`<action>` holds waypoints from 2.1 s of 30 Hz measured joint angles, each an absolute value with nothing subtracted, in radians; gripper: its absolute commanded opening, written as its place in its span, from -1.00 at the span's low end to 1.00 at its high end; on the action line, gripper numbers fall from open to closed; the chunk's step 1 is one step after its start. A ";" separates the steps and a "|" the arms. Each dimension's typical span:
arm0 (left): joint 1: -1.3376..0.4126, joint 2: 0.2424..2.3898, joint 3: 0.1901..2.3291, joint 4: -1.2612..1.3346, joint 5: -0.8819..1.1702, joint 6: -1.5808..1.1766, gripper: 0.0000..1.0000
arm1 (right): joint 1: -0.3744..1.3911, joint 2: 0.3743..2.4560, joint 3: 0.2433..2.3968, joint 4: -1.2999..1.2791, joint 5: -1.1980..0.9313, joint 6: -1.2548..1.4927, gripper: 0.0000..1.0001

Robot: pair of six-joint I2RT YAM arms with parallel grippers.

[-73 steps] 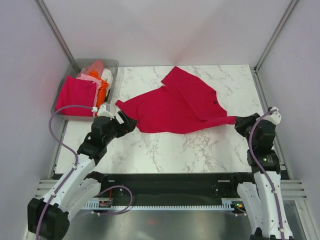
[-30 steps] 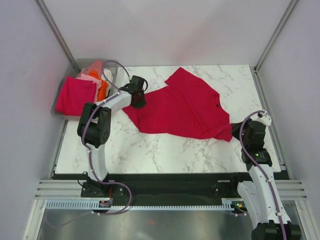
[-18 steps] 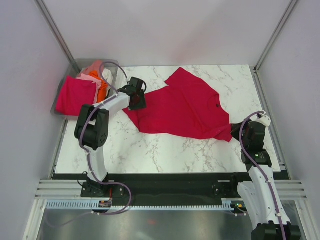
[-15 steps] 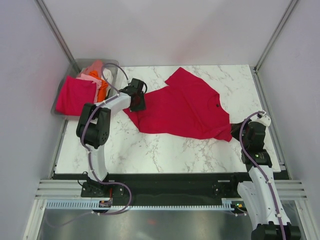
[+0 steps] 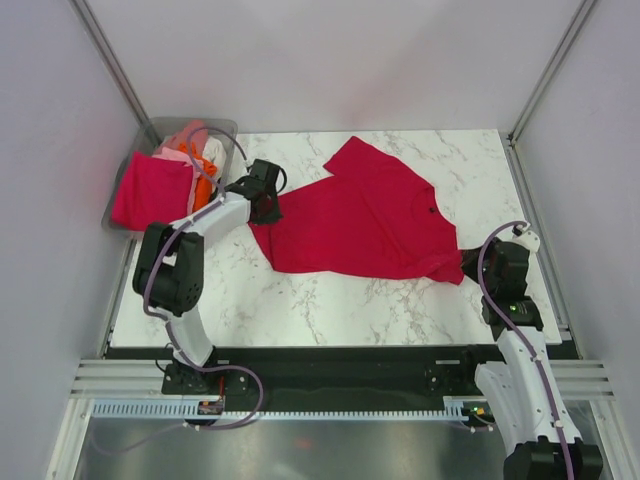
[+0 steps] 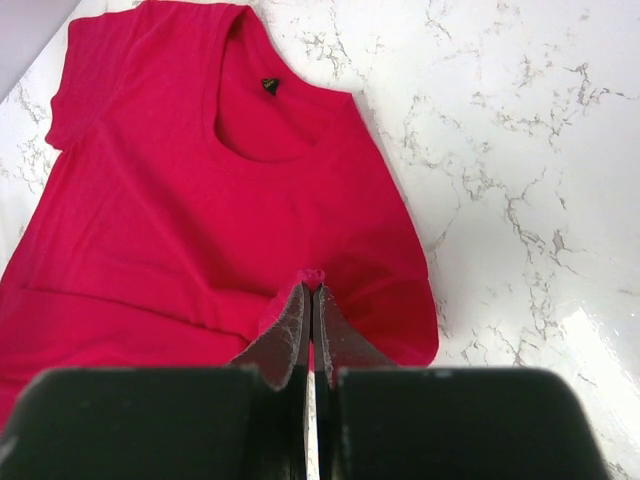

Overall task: Fold and stack the t-shirts
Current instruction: Flatten the tshirt out

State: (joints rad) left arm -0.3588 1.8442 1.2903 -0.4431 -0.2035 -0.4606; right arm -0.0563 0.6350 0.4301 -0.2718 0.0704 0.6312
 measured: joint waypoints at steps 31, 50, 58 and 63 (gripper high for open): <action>-0.360 0.591 0.329 -0.404 -0.294 -0.804 0.02 | -0.056 0.517 0.387 -0.363 0.083 0.641 -0.99; -0.360 1.098 0.680 -0.354 -0.258 -0.674 0.62 | -0.056 0.513 0.385 -0.382 0.084 0.650 -0.93; -0.378 1.315 0.800 -0.328 -0.142 -0.591 0.63 | -0.056 0.516 0.385 -0.381 0.080 0.639 -0.94; -0.441 1.327 0.841 -0.356 -0.150 -0.566 0.61 | -0.056 0.516 0.385 -0.378 0.076 0.639 -0.94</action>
